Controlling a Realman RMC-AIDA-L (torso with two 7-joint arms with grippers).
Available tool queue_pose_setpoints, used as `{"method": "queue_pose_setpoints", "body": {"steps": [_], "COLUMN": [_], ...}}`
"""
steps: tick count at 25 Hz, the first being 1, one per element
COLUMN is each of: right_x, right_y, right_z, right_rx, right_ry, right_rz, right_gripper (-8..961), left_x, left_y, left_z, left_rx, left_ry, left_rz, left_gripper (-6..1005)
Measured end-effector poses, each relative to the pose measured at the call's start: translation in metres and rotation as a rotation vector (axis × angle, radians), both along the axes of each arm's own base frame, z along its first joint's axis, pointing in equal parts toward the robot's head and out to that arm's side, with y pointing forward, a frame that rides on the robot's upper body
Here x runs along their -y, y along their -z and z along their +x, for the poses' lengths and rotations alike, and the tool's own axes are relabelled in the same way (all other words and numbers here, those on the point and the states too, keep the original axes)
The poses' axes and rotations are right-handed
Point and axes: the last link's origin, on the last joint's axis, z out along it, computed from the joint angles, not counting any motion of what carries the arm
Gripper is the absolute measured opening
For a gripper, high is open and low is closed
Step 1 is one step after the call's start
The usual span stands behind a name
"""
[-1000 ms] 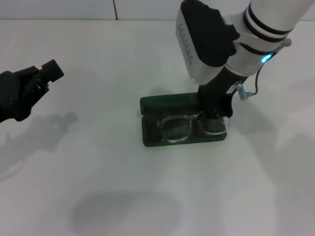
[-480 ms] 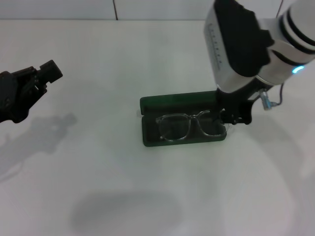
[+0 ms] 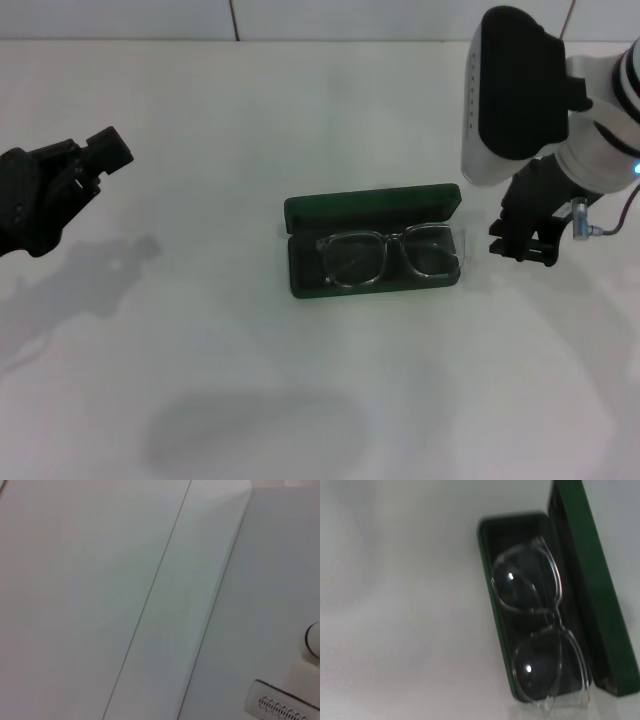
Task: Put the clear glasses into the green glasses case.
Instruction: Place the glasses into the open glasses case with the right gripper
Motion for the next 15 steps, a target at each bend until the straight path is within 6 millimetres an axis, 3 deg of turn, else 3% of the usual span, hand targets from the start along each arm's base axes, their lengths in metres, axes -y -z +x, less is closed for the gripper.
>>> {"method": "queue_pose_setpoints", "body": {"steps": [5, 8, 15], "right_x": [-0.004, -0.006, -0.013], "right_y": [0.005, 0.009, 0.022], "right_z": [0.01, 0.016, 0.029], "right_rx": [0.002, 0.002, 0.0], "right_ry": [0.035, 0.043, 0.013], "right_rz": [0.015, 0.017, 0.02], "right_gripper": [142, 68, 0], "left_x": [0.001, 0.001, 0.001], "left_y": [0.001, 0.002, 0.004], "left_z": [0.0, 0.0, 0.0], "left_rx": [0.001, -0.001, -0.003], "left_ry": [-0.002, 0.0, 0.0], "left_rz": [-0.004, -0.01, -0.018], "left_gripper": [57, 56, 56]}}
